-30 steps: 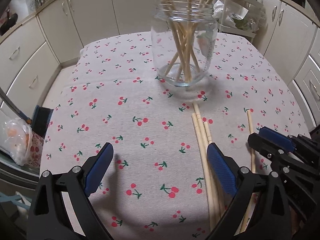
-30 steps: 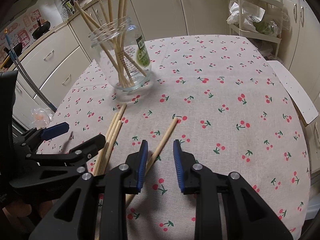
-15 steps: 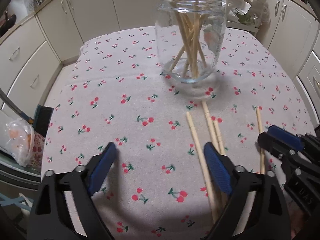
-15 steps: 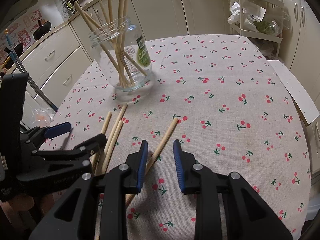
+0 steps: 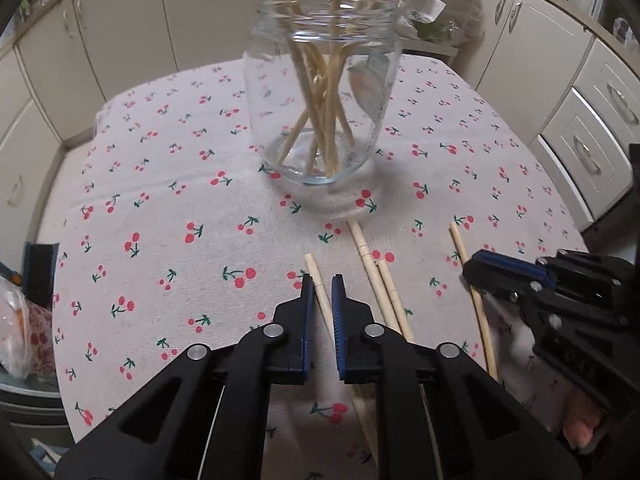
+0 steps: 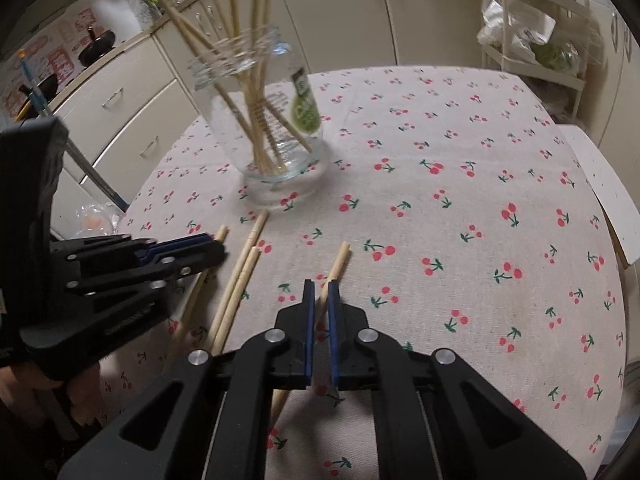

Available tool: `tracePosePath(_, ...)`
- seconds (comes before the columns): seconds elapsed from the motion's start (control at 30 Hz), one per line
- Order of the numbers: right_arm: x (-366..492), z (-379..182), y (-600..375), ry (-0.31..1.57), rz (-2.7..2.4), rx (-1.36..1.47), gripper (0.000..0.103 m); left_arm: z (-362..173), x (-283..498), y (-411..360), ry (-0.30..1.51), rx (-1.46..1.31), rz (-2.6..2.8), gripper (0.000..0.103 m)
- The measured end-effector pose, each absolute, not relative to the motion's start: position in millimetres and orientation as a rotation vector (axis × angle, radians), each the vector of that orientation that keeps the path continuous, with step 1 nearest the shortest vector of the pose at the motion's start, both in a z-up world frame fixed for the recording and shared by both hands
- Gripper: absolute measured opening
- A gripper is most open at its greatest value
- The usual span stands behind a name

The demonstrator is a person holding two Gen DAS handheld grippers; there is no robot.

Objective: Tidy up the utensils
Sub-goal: 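Lower both grippers to the stick pile and close each on a stick, then lift the left gripper's stick over the jar while the right gripper lifts its stick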

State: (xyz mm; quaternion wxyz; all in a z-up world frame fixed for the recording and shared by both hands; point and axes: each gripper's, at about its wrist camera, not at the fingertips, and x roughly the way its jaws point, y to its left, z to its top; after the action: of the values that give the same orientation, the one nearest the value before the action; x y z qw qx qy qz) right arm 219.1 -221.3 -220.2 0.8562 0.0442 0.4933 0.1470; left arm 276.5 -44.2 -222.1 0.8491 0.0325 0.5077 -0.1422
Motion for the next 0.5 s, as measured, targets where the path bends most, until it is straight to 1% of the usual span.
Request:
tracePosePath(0.13,223.0,-220.9,-219.6,1.049,0.301,0.081,0.009,-223.2,280.5,-43.5,1.094,0.053,-0.302,0.01)
tracePosePath(0.23,224.4,-221.3,-218.6,1.05,0.302,0.071,0.009,-223.0,280.8,-46.7,1.104,0.053,-0.295,0.016)
tracePosePath(0.33,222.7,-221.3,-214.1,1.037,0.298,0.034,0.009,-223.9,277.4,-55.4,1.087,0.115,-0.271,0.016)
tracePosePath(0.37,221.8,-221.4,-213.5,1.032,0.297,0.029,0.009,-223.9,276.2,-57.6,1.08,0.13,-0.269,0.013)
tracePosePath(0.4,221.2,-221.7,-214.2,1.03,0.297,0.038,0.008,-223.9,275.4,-58.5,1.078,0.128,-0.279,0.007)
tracePosePath(0.5,221.2,-223.3,-225.9,1.034,0.309,0.128,0.005,-219.4,273.0,-52.9,1.063,0.09,-0.284,0.005)
